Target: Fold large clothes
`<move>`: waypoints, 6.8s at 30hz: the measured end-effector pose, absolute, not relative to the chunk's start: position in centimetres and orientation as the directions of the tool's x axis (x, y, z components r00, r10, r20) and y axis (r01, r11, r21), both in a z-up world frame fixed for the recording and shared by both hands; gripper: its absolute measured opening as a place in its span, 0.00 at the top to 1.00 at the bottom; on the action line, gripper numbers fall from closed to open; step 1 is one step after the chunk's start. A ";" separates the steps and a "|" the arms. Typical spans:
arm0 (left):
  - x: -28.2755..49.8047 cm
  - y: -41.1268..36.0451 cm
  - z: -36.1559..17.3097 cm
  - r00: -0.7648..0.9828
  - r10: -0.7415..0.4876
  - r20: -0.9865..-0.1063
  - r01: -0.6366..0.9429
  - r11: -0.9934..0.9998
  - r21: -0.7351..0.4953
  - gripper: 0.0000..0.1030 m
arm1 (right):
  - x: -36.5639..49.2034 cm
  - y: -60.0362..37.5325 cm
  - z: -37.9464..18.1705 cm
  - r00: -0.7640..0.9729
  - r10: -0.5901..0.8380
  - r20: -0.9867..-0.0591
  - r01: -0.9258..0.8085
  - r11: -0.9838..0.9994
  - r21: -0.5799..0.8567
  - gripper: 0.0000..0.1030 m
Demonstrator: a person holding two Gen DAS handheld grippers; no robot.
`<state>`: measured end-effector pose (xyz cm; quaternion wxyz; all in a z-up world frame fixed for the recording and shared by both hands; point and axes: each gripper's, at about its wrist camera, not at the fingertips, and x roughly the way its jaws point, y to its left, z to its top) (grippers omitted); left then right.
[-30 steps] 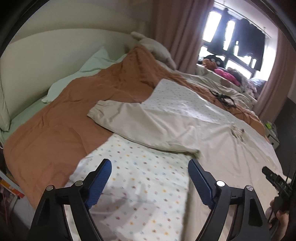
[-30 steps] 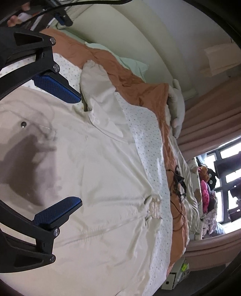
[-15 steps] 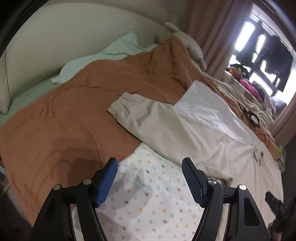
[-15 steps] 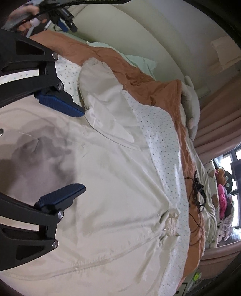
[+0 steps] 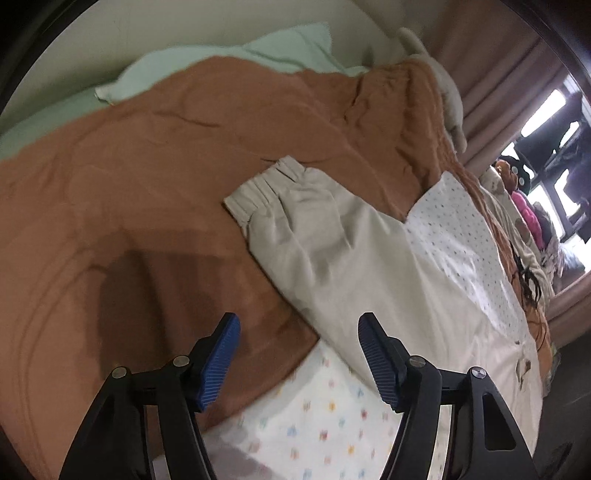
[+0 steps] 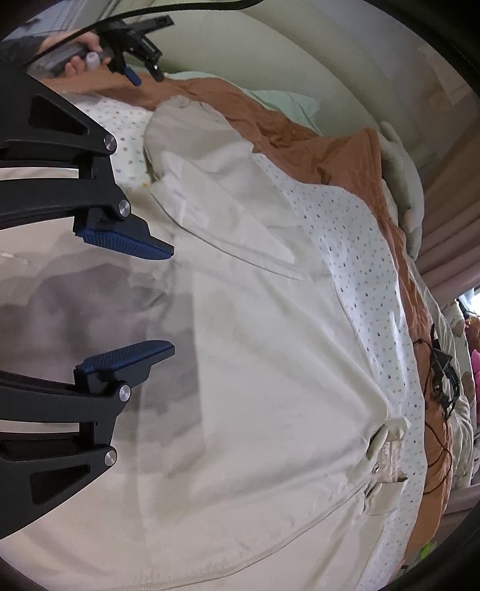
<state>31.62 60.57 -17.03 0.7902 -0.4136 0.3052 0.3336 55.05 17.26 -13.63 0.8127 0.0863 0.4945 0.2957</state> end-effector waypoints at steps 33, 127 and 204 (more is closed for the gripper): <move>38.5 55.8 2.5 0.832 0.235 -0.502 -0.514 0.667 -0.540 0.98 | 54.9 24.1 -17.0 0.009 0.777 -0.629 -0.386 0.583 0.715 0.91; 30.6 35.2 -11.4 0.687 -0.033 -0.726 -0.484 0.724 -0.491 0.28 | 53.1 8.1 -15.6 0.355 0.355 -0.865 -0.378 0.901 0.215 0.66; 48.8 24.2 -17.4 0.659 -0.097 -0.746 -0.541 0.628 -0.560 0.41 | 61.9 -19.9 -15.8 0.528 0.556 -0.642 0.152 0.681 0.716 0.57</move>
